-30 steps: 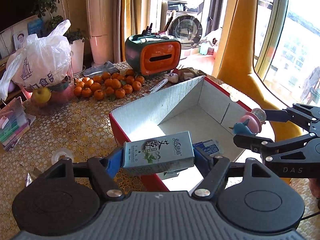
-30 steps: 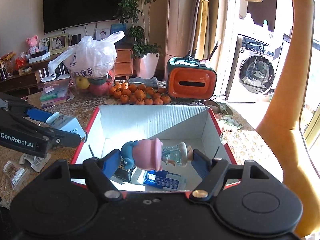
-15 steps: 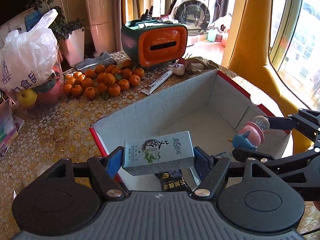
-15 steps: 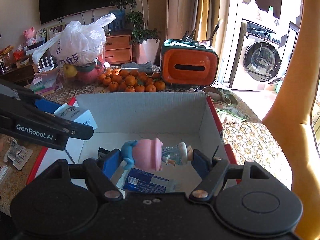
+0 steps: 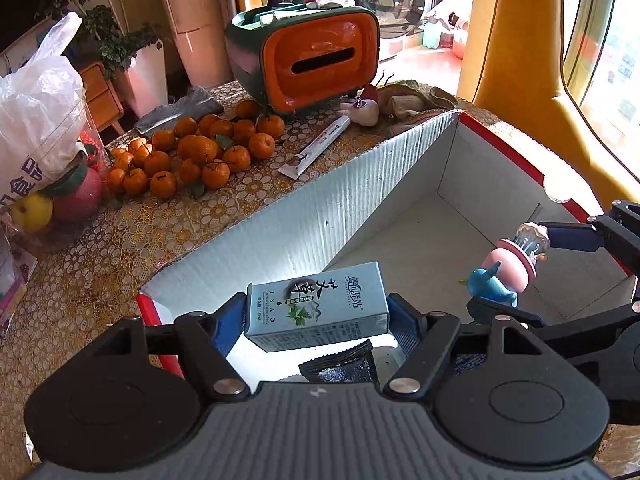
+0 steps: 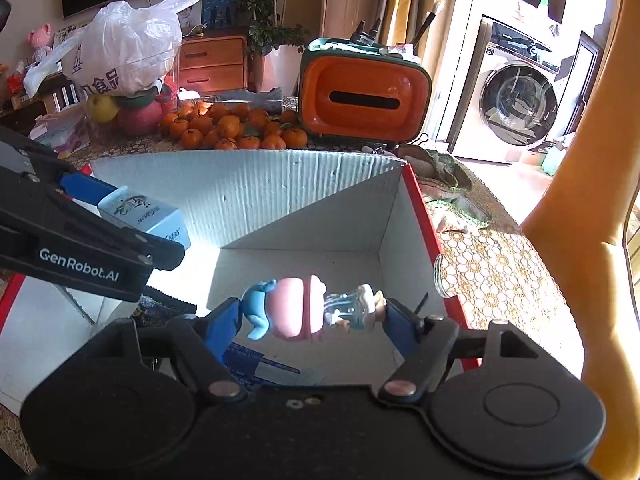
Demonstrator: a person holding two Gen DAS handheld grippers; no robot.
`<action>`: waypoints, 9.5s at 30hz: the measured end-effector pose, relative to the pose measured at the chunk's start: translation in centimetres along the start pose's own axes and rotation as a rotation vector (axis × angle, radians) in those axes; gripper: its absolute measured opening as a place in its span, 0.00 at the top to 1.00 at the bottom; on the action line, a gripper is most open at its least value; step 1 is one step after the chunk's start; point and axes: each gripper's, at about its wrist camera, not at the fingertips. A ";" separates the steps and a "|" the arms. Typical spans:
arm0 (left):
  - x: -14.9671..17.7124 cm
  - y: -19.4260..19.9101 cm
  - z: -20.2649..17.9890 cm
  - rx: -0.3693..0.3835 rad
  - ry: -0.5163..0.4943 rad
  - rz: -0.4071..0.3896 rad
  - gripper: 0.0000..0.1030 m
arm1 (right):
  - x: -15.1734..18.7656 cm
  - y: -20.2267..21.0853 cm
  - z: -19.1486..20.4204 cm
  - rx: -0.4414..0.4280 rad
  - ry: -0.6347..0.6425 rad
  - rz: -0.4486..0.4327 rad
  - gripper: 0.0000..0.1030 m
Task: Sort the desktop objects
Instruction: 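Lower into the box and open the right tool to drop the figurine while the left tool drops the carton, then withdraw both tools from the box back toward the table items, then grasp the cotton swab pack with the left tool while the right tool grasps the white sachet, then lift and carry the swab pack and sachet over the red shoebox with both tools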
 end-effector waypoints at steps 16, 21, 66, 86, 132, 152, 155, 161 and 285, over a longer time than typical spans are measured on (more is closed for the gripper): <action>-1.0 -4.9 -0.4 0.018 -0.006 0.133 0.28 | -1.2 -3.0 0.9 -0.035 0.155 0.160 0.26; -1.0 -5.7 -0.5 0.008 -0.020 0.159 0.28 | -1.1 -3.5 1.7 -0.040 0.223 0.189 0.26; 0.0 2.8 -0.2 0.055 -0.006 0.084 0.24 | -0.5 2.4 3.0 -0.102 0.261 0.172 0.17; 4.4 11.0 0.4 0.121 -0.003 -0.012 0.13 | 1.1 10.3 4.4 -0.149 0.167 0.039 0.13; 23.8 26.1 12.1 -0.019 0.167 -0.183 0.13 | 8.3 19.5 19.2 -0.356 0.274 -0.176 0.12; 31.7 21.1 14.5 -0.054 0.187 -0.217 0.00 | 7.7 12.6 24.4 -0.426 0.326 -0.114 0.13; 32.0 20.0 14.8 -0.048 0.183 -0.210 0.00 | 7.6 11.4 25.1 -0.430 0.349 -0.102 0.14; 32.5 18.1 15.2 -0.052 0.196 -0.195 0.00 | 7.3 8.9 26.6 -0.433 0.400 -0.070 0.14; 23.6 22.9 7.2 0.031 0.132 -0.344 0.32 | 7.3 18.1 16.2 -0.267 0.355 -0.169 0.79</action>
Point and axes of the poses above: each gripper's, at about its wrist camera, not at the fingertips, and y roughly against the way its jaws point, z to its left, x to its underside, and after that the axes turned 7 degrees about -y, right-handed
